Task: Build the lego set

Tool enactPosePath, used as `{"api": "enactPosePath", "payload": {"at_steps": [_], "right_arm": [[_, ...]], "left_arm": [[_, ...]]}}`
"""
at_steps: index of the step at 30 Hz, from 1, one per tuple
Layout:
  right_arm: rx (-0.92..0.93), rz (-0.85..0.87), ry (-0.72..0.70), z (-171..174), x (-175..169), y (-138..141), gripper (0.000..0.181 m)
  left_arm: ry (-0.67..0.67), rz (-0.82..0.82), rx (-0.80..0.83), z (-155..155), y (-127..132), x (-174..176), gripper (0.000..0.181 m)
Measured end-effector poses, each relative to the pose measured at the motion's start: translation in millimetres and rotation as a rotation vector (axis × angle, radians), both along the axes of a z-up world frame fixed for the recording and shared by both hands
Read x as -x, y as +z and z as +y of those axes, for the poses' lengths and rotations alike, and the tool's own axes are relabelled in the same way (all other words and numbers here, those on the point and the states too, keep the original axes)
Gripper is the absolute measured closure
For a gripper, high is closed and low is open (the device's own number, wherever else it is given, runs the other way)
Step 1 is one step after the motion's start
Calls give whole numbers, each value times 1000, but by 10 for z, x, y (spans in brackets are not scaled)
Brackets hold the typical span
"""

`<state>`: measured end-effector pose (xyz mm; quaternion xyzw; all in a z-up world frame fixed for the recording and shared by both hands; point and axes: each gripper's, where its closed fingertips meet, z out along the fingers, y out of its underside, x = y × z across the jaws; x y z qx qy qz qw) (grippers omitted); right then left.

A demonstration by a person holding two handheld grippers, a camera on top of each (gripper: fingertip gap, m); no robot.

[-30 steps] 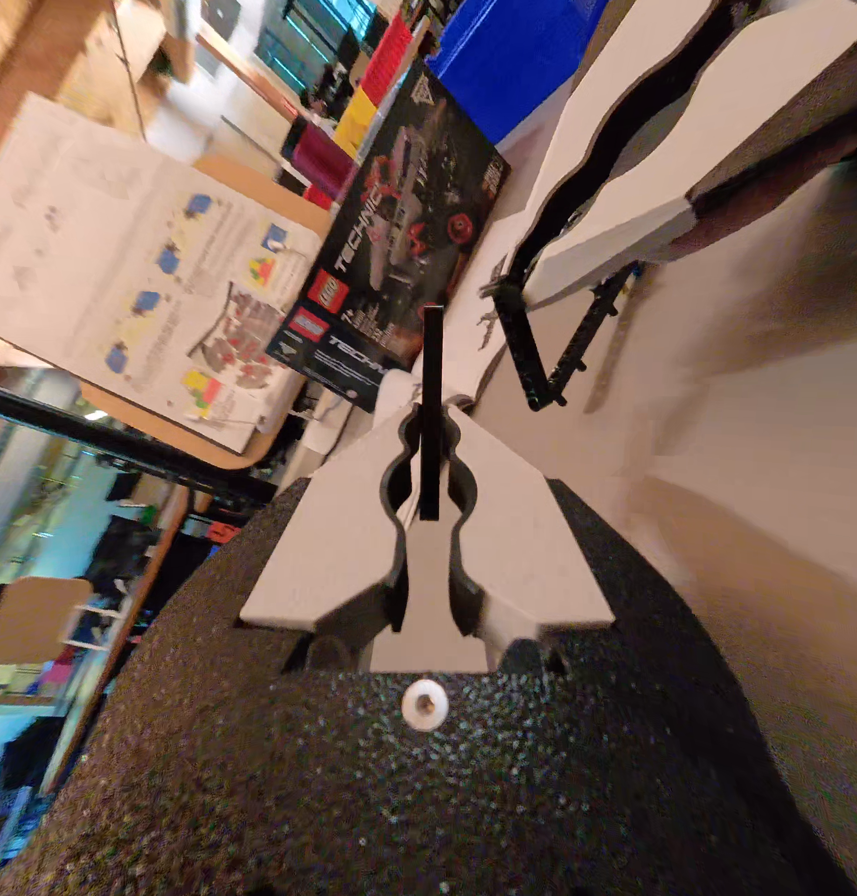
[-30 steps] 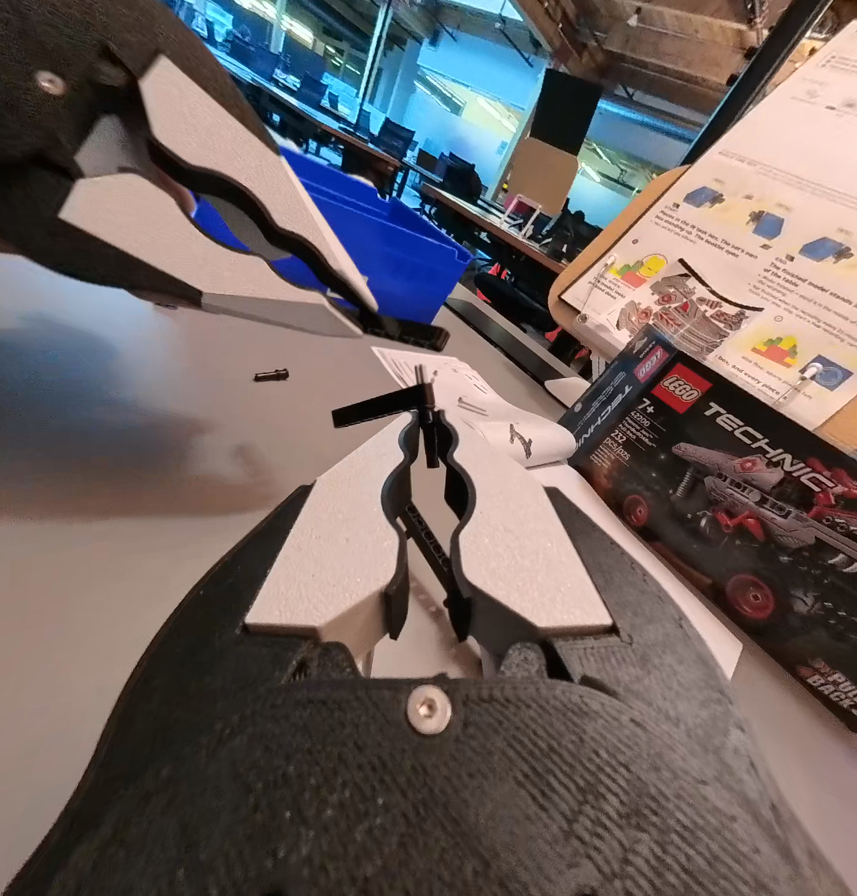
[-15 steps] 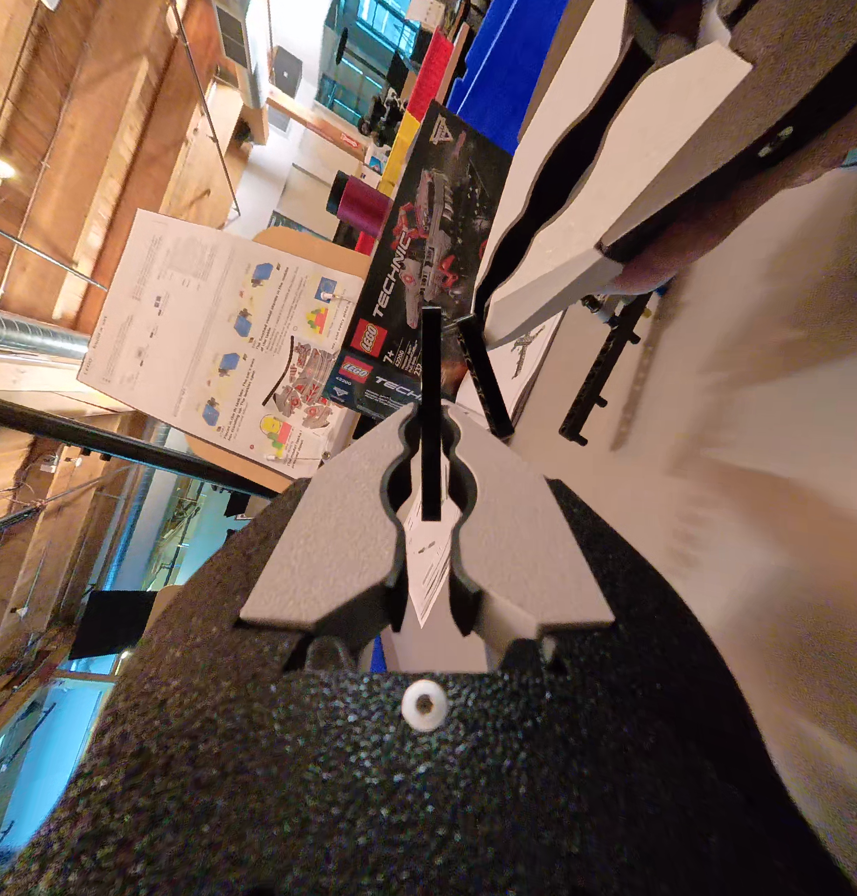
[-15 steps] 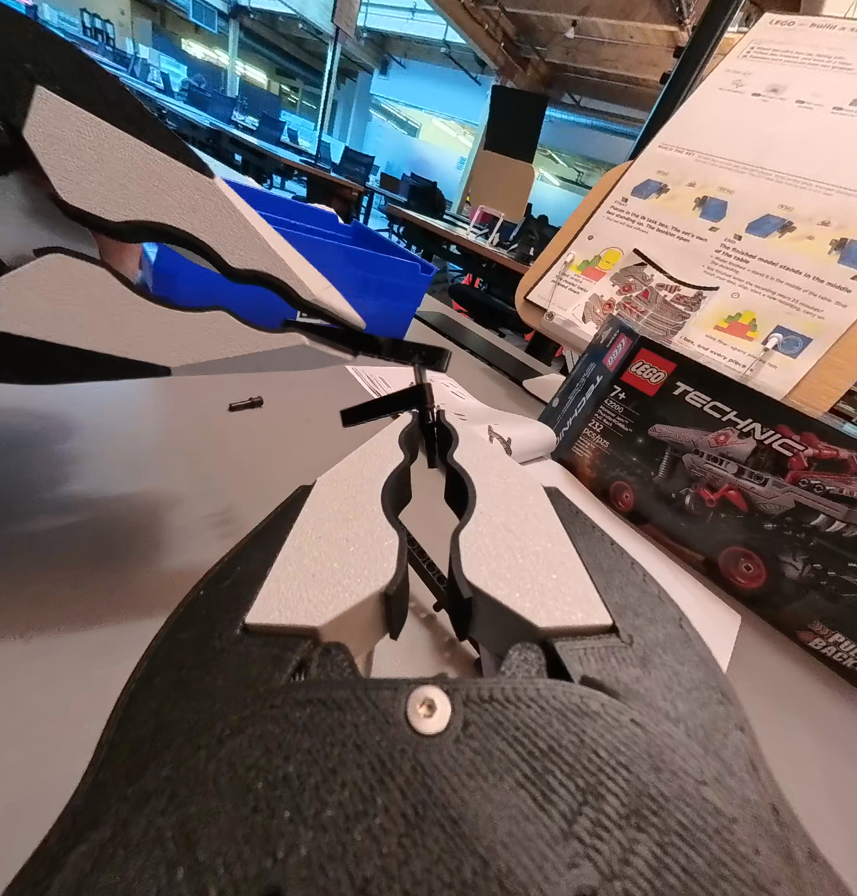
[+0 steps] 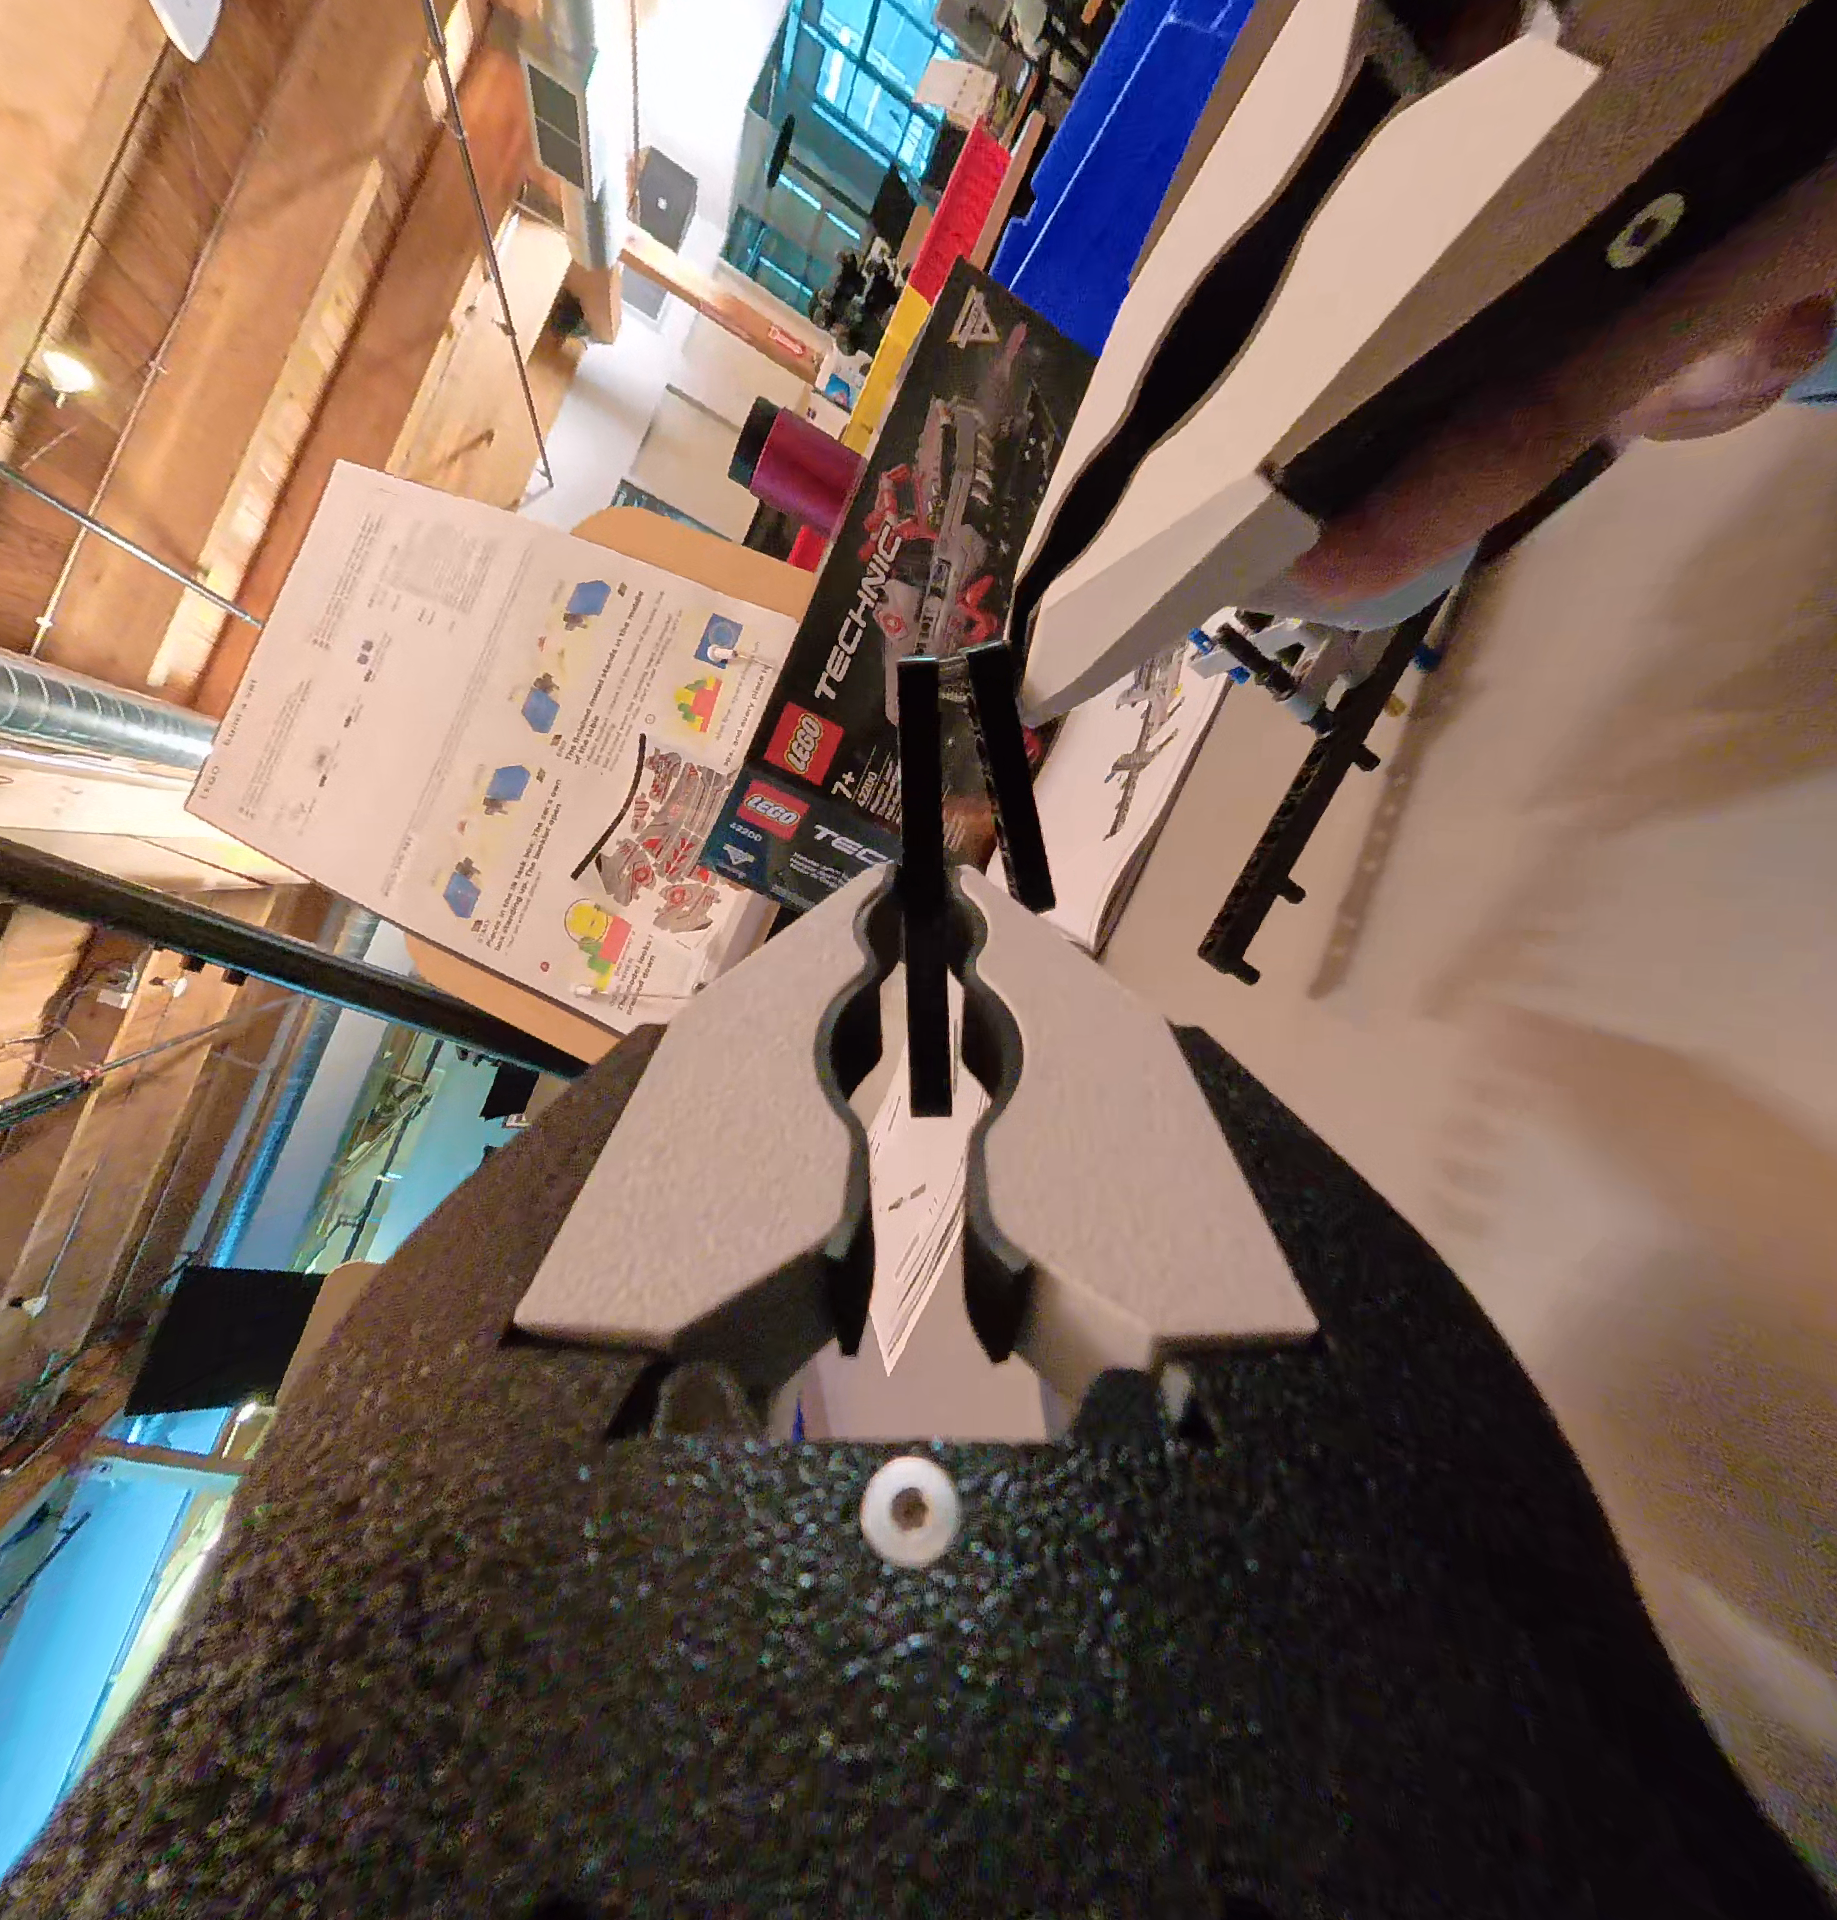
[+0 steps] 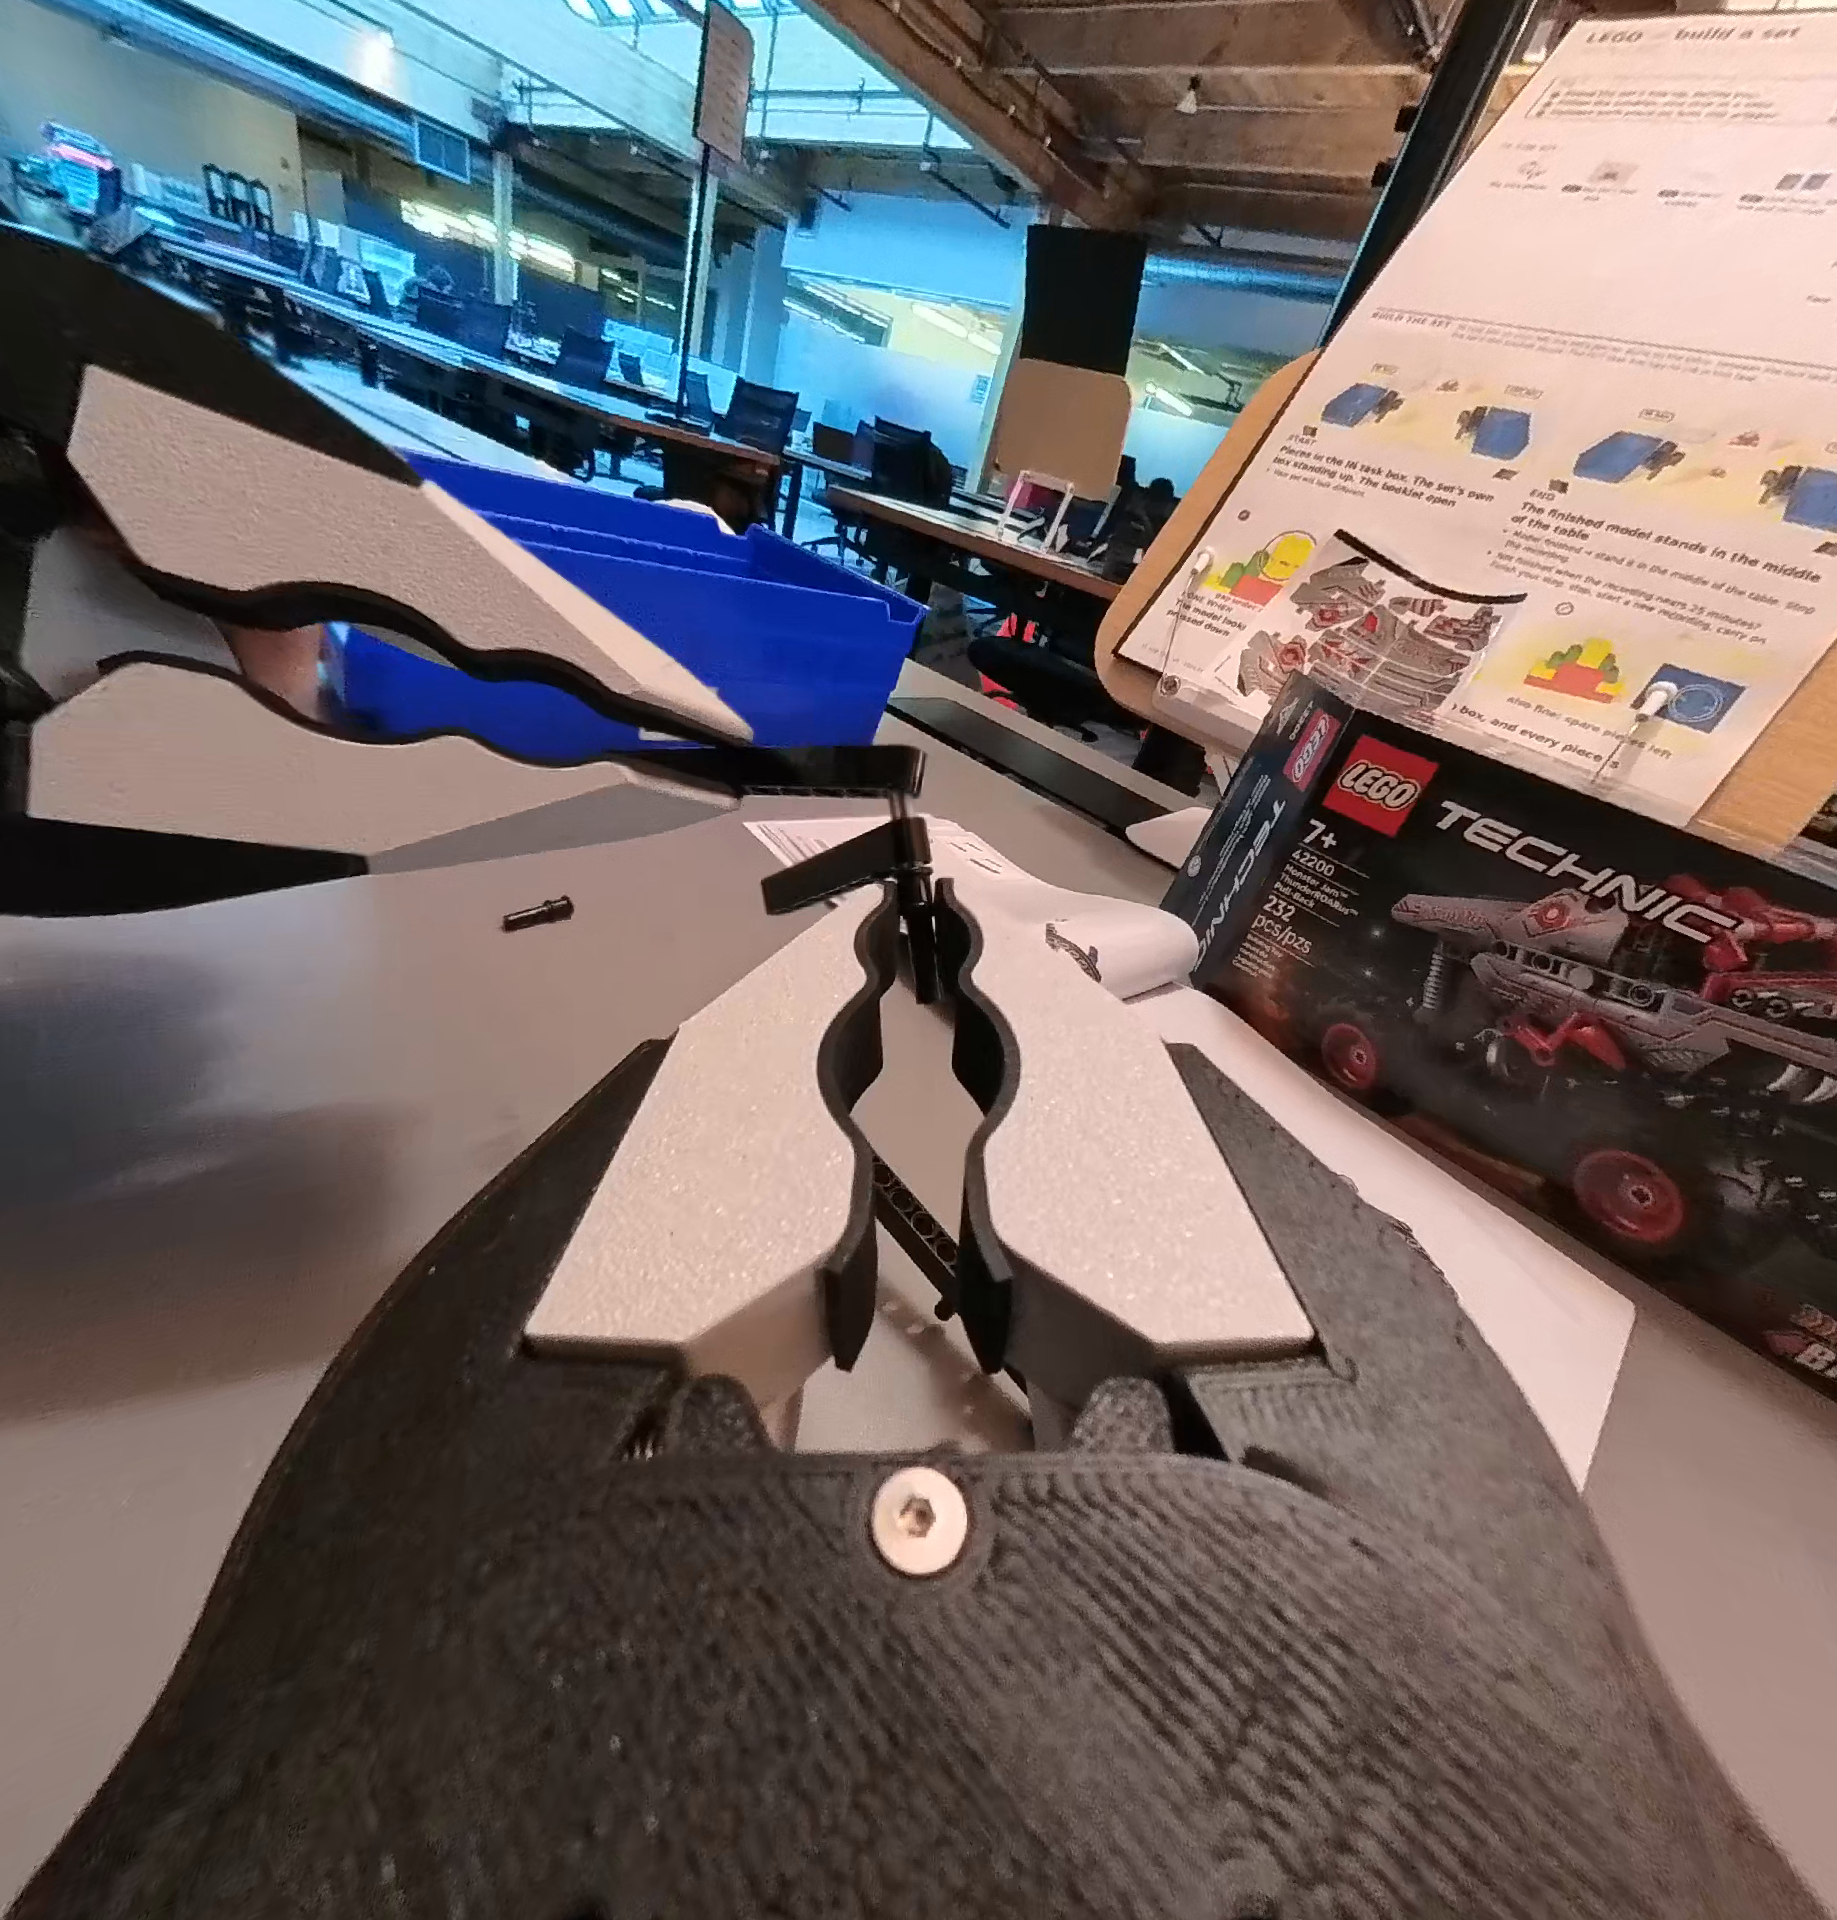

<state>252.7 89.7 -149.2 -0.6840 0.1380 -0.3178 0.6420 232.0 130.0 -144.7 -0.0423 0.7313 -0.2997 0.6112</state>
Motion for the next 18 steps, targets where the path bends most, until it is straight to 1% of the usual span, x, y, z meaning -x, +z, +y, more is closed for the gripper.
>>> {"api": "enactPosePath", "payload": {"at_steps": [3,7,10,12,15,18], "right_arm": [[-3,-3,13,7,16,5,178],[-30,4,64,35,60,32,177],[-33,31,133,75,114,21,177],[-35,45,163,88,133,16,177],[-49,61,189,91,146,25,177],[-77,73,218,93,169,51,177]], "left_arm": [[-14,1,-20,4,-26,11,176],[-74,-56,-46,-6,28,61,176],[-134,-121,-128,-3,59,96,176],[-160,-127,-166,30,42,83,176],[-228,-121,-145,26,74,120,176],[-264,-113,-133,20,70,124,176]]}}
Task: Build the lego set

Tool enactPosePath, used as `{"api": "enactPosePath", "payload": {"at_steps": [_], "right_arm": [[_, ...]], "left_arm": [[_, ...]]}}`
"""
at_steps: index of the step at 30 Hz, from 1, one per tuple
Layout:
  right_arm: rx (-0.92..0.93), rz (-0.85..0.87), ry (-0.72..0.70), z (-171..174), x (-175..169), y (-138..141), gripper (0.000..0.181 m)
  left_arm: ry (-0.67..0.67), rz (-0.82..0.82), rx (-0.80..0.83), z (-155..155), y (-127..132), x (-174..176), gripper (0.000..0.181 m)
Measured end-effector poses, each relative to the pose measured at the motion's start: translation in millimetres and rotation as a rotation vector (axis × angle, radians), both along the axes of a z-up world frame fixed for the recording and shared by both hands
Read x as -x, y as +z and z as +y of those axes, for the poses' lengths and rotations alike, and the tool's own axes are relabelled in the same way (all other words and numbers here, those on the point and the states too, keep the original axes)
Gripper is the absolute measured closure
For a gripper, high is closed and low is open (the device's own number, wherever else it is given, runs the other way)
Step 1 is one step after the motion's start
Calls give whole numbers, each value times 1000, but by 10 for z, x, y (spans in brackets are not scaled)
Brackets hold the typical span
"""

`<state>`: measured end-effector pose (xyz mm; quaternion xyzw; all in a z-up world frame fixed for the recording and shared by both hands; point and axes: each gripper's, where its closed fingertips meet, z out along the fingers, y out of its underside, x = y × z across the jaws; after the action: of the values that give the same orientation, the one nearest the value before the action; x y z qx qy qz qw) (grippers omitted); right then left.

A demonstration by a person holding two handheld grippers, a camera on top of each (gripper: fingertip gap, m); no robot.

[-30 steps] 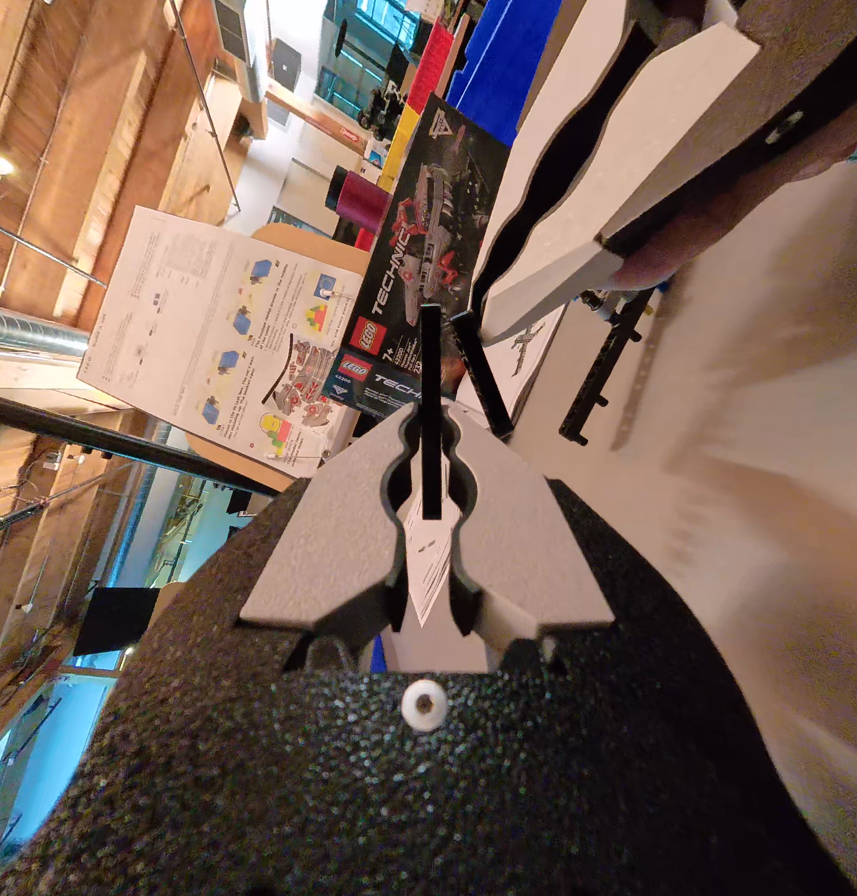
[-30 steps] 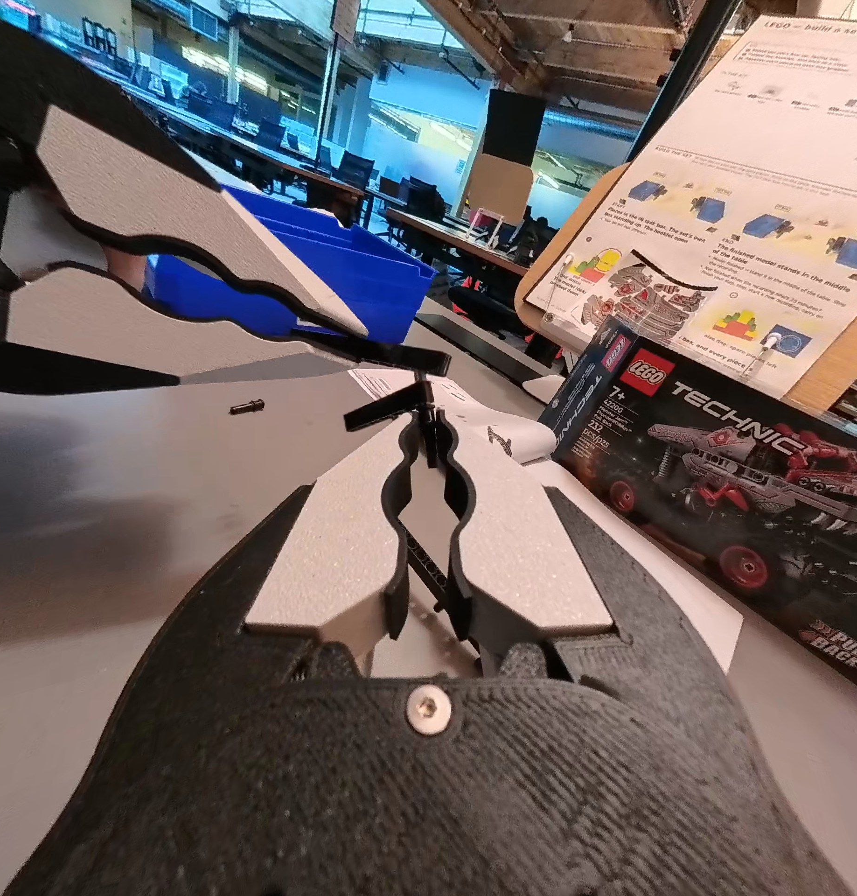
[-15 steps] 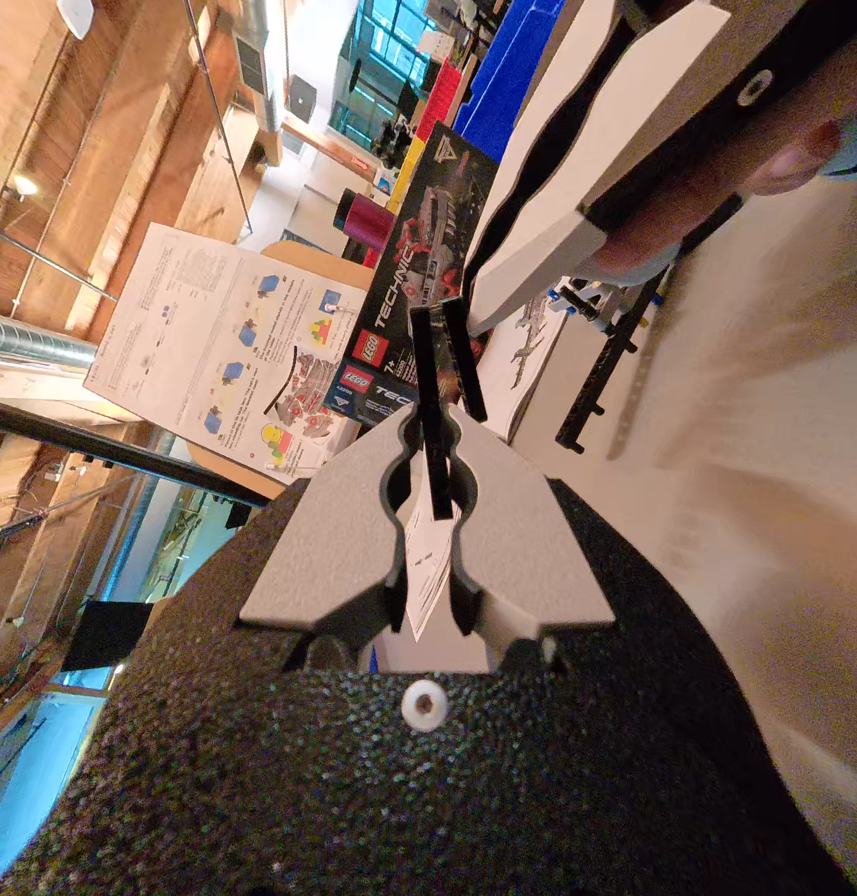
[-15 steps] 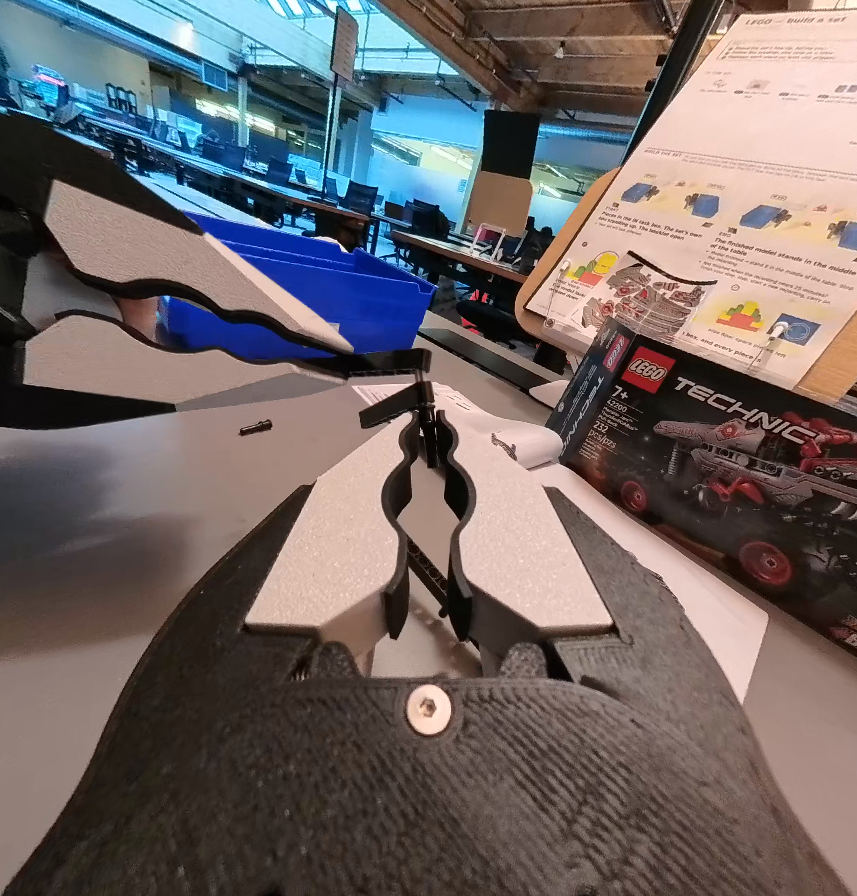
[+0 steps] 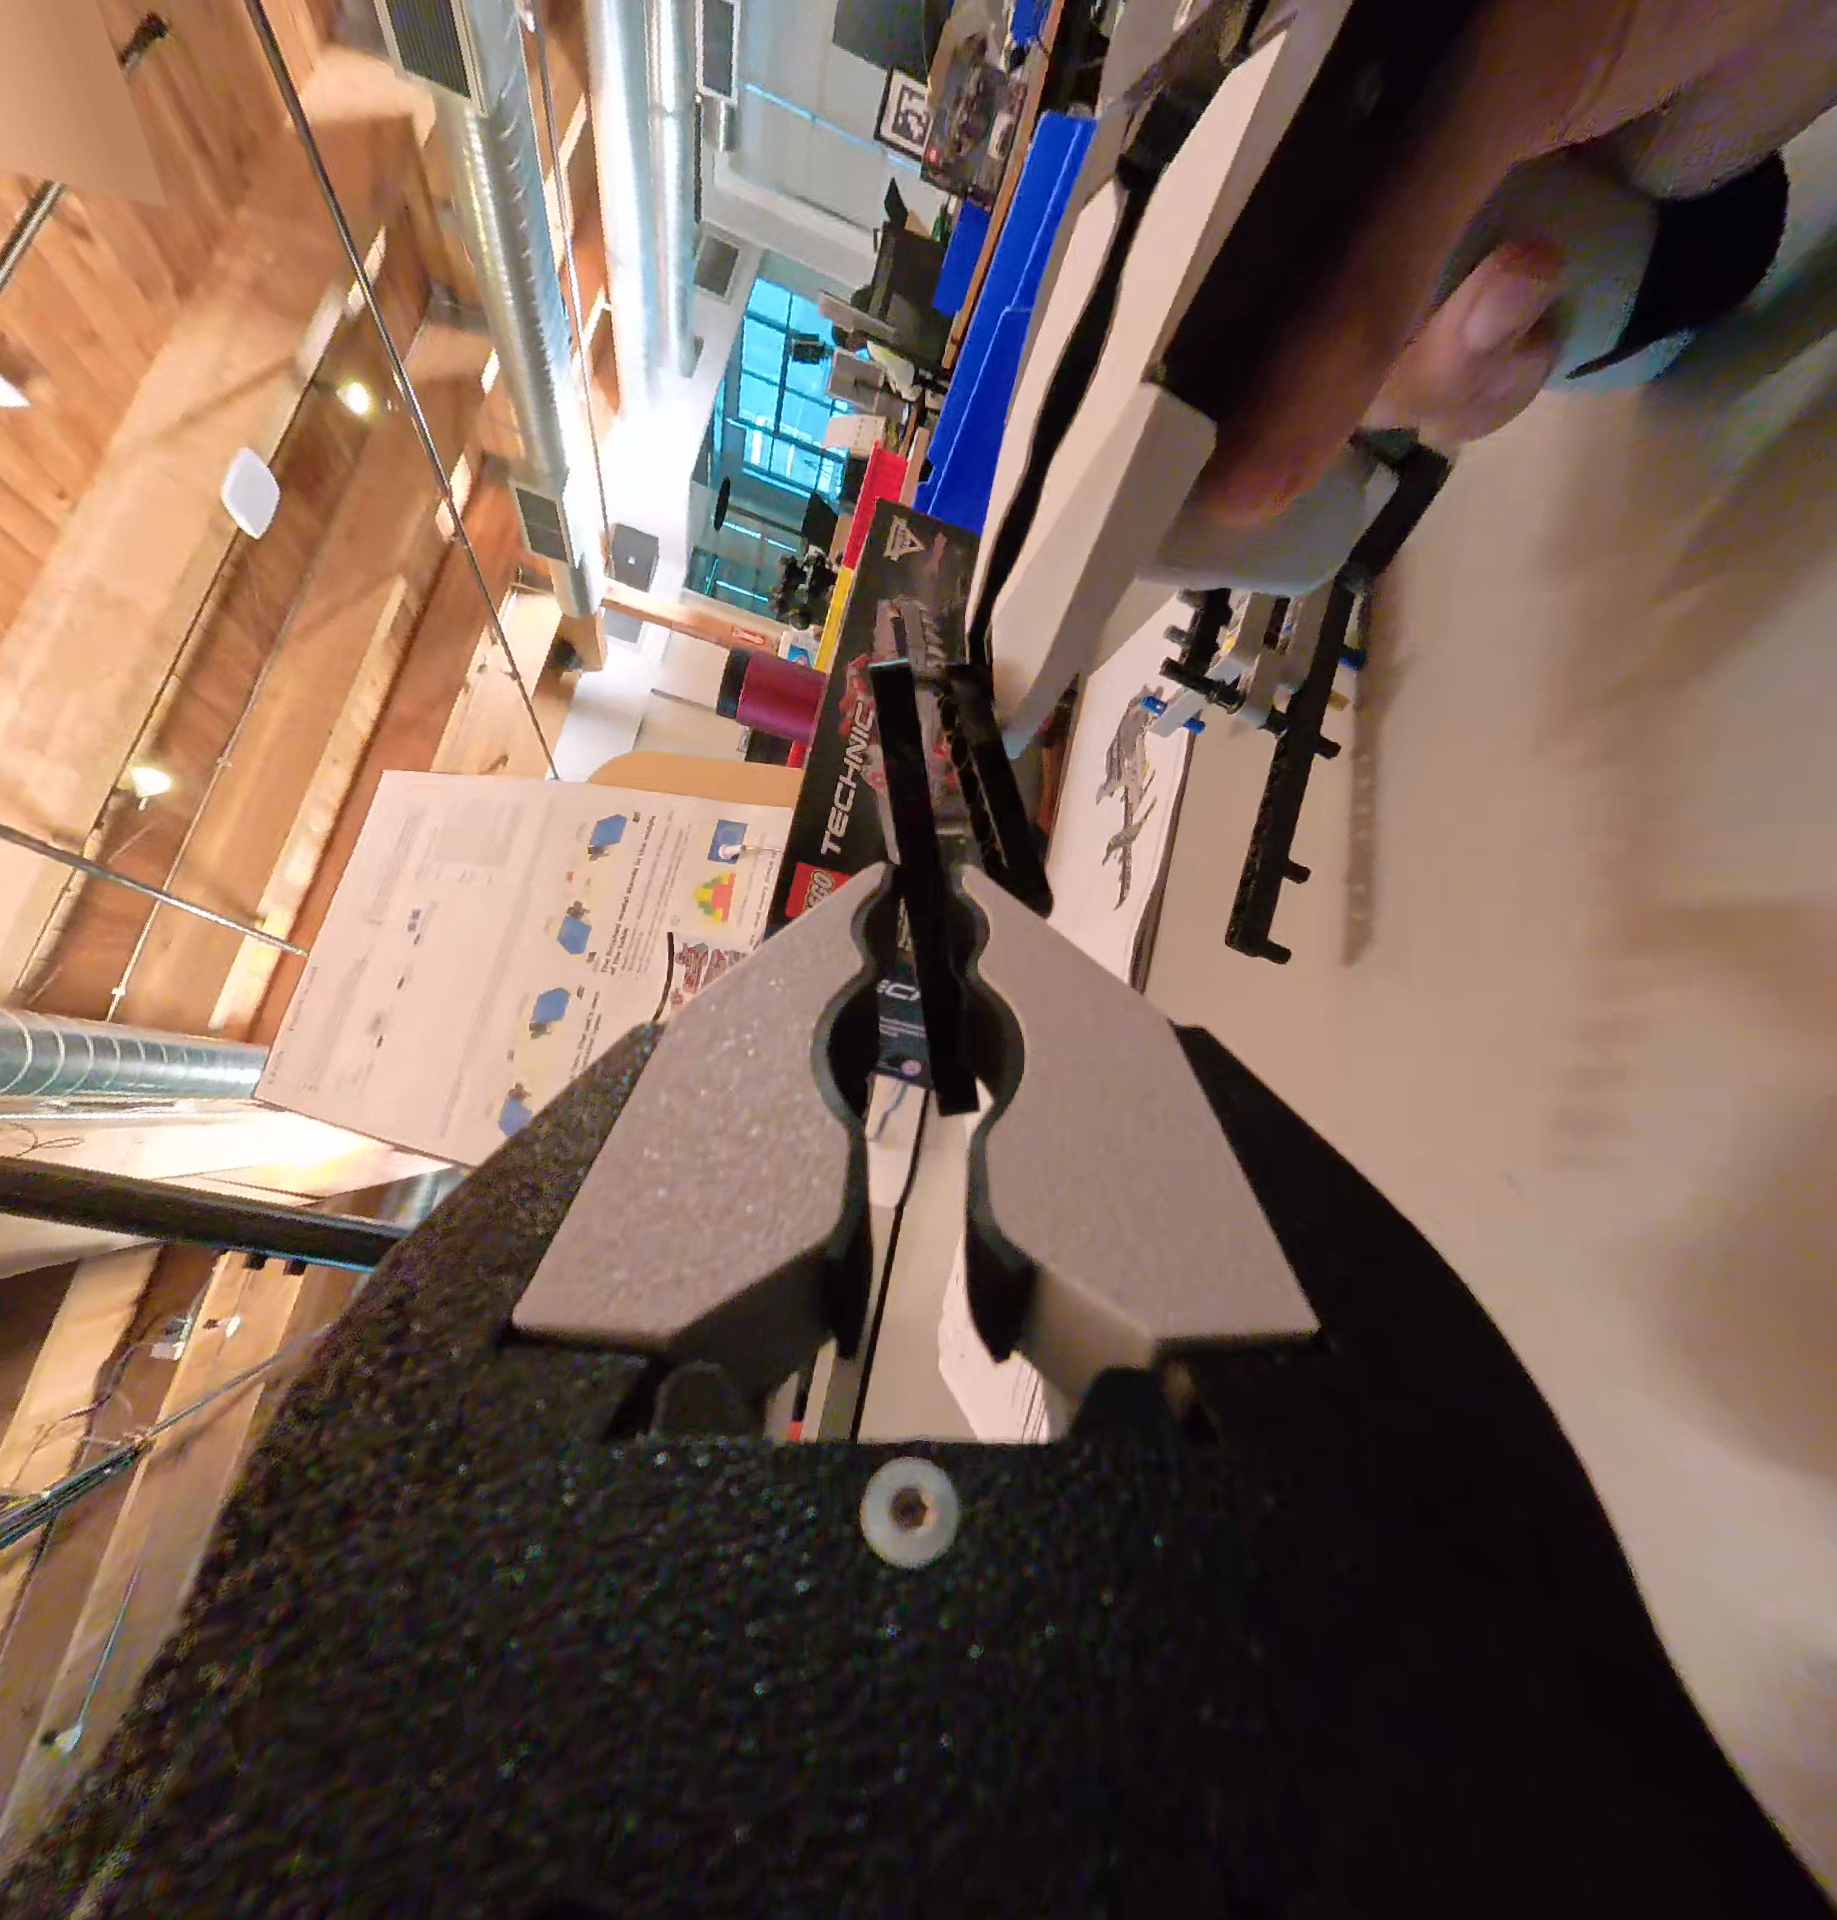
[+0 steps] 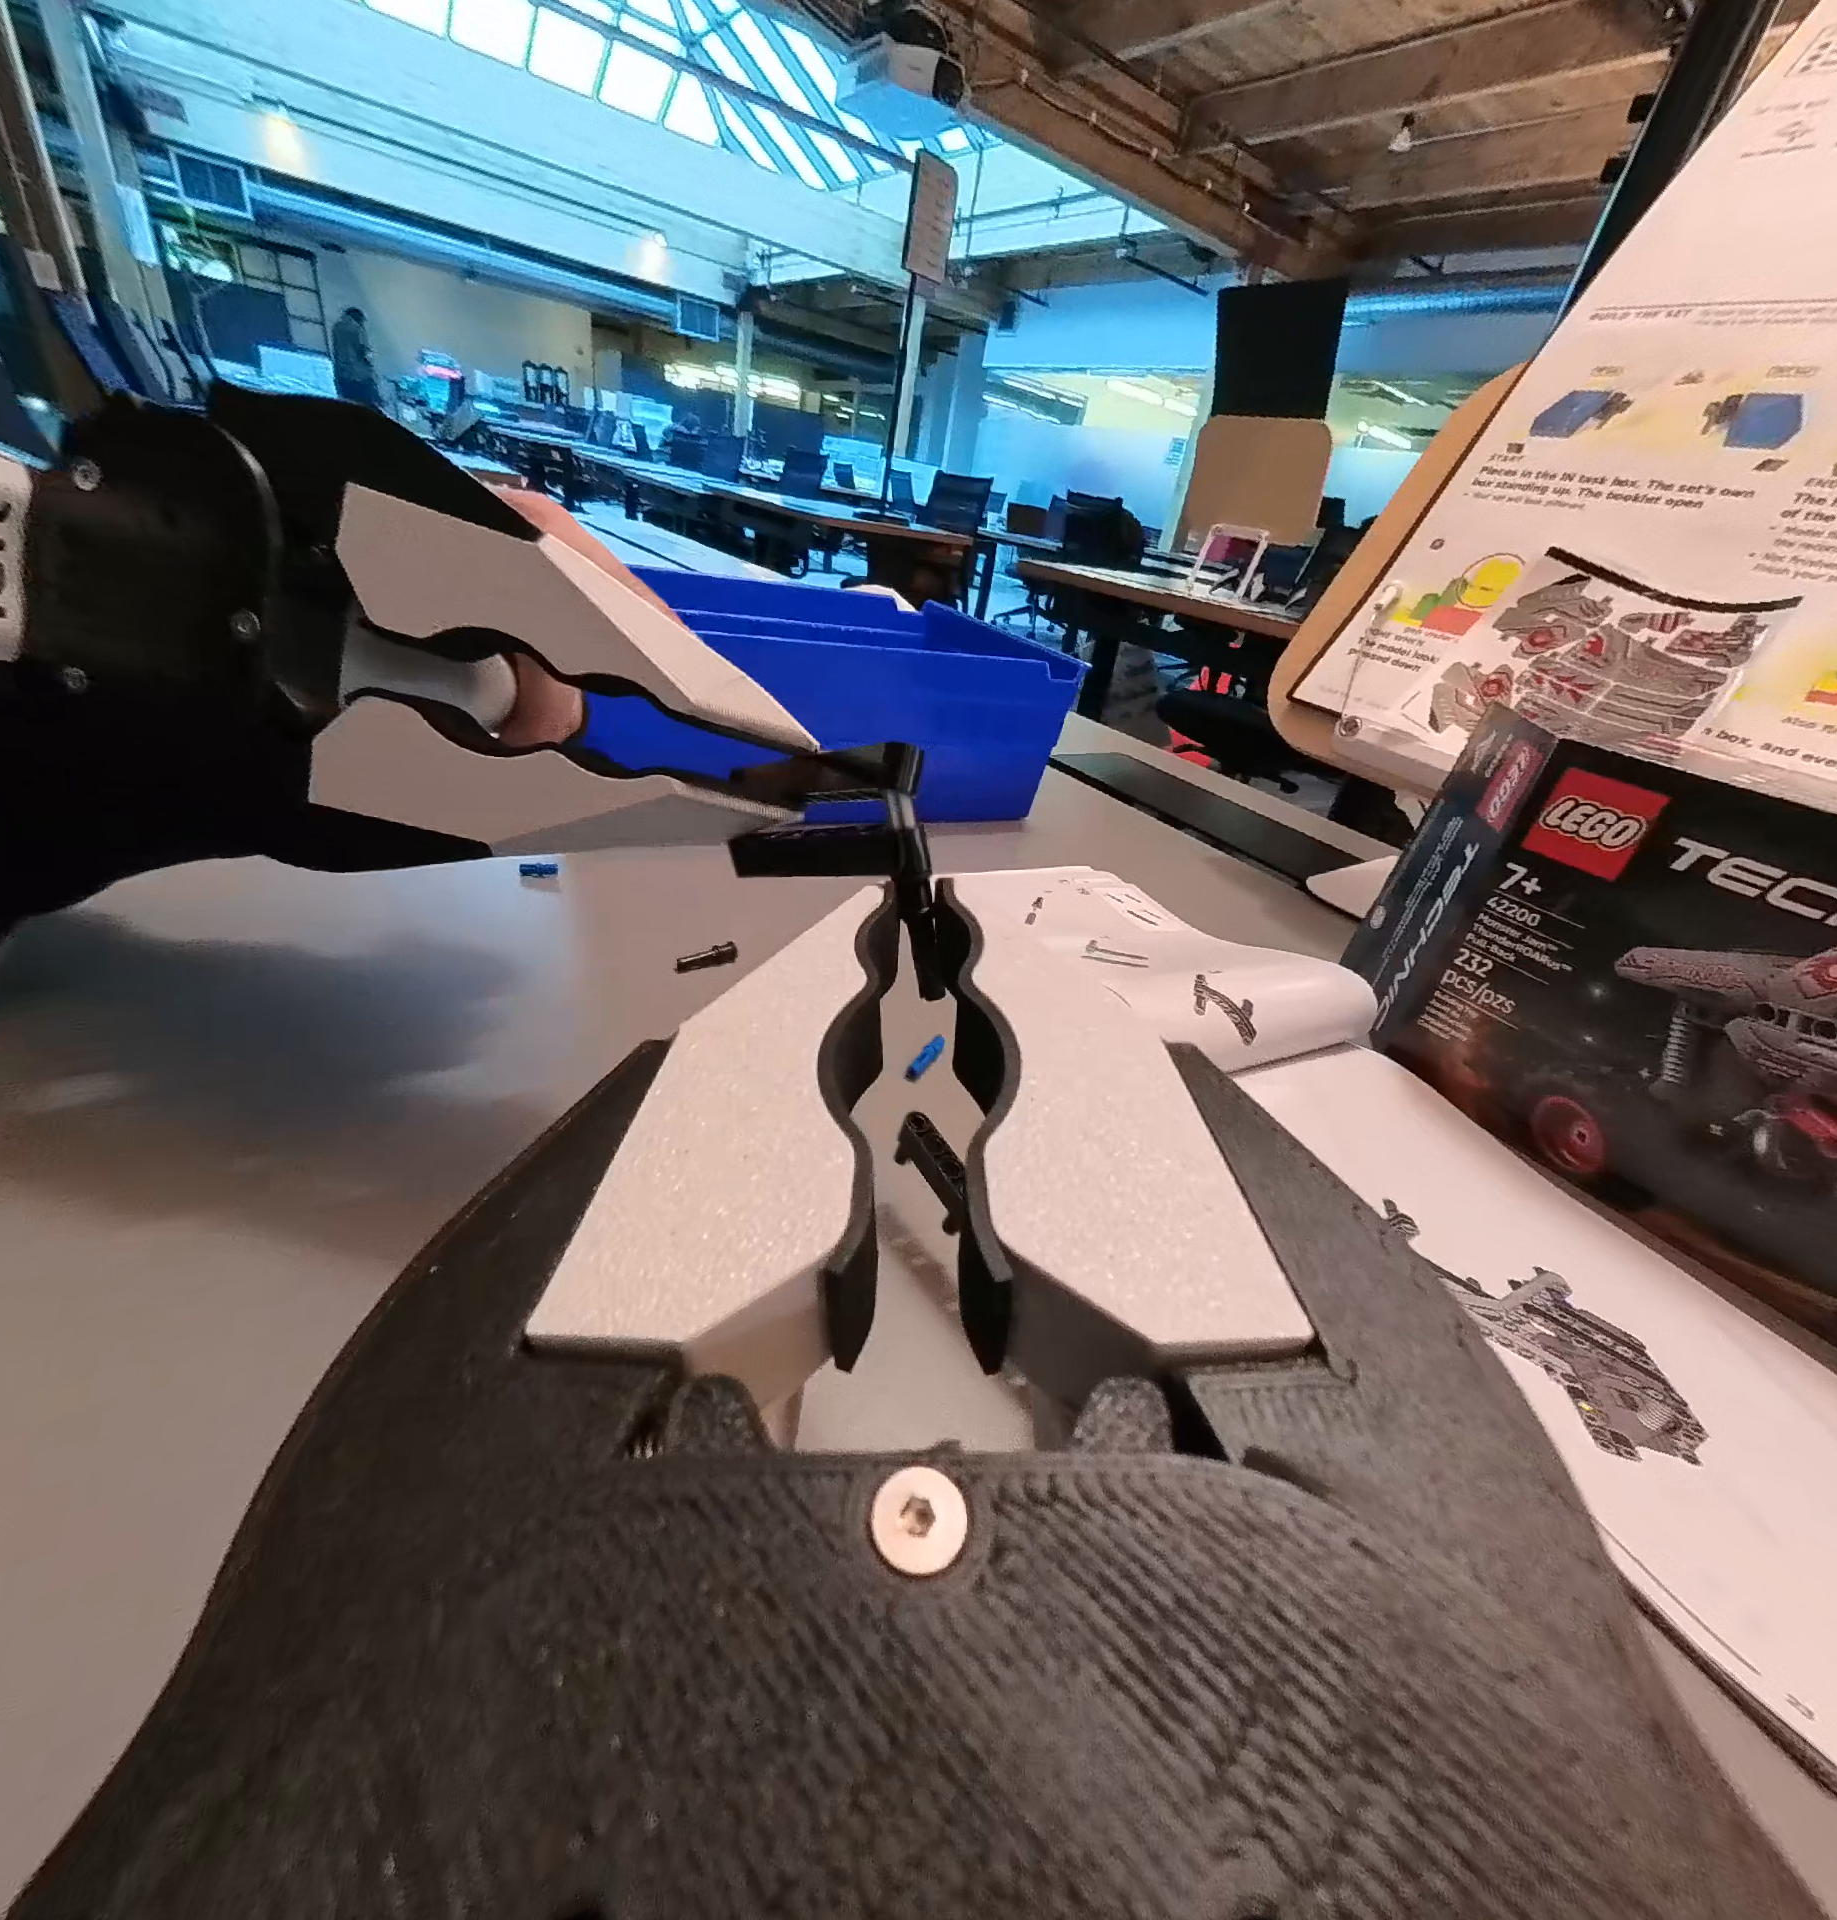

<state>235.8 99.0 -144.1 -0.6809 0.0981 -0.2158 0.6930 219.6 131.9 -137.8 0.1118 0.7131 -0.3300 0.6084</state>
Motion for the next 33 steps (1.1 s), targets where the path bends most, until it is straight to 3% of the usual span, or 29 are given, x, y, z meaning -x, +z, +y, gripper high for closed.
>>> {"api": "enactPosePath", "payload": {"at_steps": [18,25,28,33], "right_arm": [[-42,-27,19,-19,39,58,177],[-39,-32,14,-45,53,57,177],[-53,-39,14,-84,71,76,177],[-82,-59,23,-147,104,116,177]], "left_arm": [[-112,234,182,-95,35,14,171],[-120,453,334,-55,39,-42,173],[-70,610,338,89,-124,-99,172],[61,913,135,388,-737,-72,158]]}}
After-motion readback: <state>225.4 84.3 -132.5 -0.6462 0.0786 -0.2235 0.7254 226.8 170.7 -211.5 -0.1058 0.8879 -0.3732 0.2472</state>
